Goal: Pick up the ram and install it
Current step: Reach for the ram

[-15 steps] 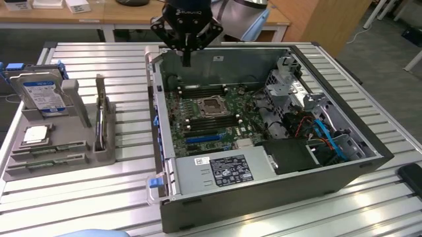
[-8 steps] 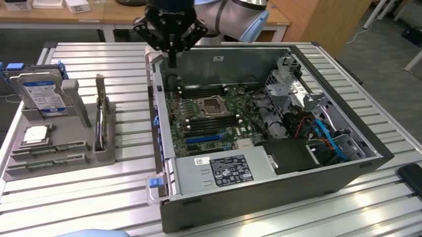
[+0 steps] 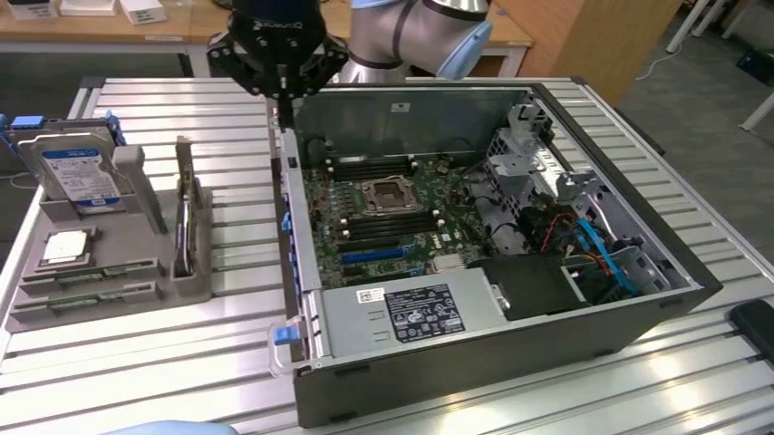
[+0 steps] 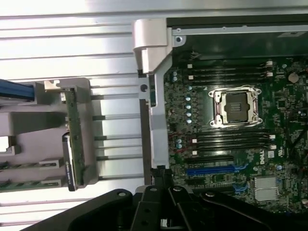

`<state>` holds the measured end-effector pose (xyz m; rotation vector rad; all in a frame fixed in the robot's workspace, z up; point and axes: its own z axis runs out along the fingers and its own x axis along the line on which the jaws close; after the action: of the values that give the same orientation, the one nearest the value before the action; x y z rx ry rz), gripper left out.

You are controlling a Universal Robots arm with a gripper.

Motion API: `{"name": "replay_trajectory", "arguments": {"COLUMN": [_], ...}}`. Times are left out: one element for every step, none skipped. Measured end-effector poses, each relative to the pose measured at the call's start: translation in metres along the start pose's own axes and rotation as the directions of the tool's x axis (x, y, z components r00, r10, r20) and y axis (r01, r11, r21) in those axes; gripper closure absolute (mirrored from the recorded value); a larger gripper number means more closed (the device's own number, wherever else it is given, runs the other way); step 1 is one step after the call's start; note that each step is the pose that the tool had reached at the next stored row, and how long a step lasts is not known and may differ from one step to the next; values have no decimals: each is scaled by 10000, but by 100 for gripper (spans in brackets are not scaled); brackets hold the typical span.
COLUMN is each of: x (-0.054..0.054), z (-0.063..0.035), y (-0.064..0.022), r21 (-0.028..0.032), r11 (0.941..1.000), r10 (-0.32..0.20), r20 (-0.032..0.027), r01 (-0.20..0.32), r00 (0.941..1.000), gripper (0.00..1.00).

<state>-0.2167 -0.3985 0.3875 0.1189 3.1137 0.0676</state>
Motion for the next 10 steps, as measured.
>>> {"name": "replay_trajectory", "arguments": {"x": [36, 75, 111, 147, 185, 220, 256, 291, 327, 362], "z": [1, 2, 4, 6, 7, 8, 10, 12, 14, 17], "y": [-3, -6, -8, -11, -13, -15, -17, -19, -21, -22], "r21": [1, 2, 2, 3, 4, 7, 7, 9, 11, 11], "r11": [10000, 10000, 10000, 10000, 10000, 10000, 10000, 10000, 10000, 10000], "r10": [1, 2, 2, 5, 9, 12, 15, 19, 23, 28], "r20": [0, 0, 1, 1, 2, 1, 1, 2, 1, 3], "r01": [-1, -2, -2, -5, -9, -12, -15, -19, -23, -28], "r00": [10000, 10000, 10000, 10000, 10000, 10000, 10000, 10000, 10000, 10000], "gripper": [90, 90, 90, 90, 90, 90, 90, 90, 90, 90]}}
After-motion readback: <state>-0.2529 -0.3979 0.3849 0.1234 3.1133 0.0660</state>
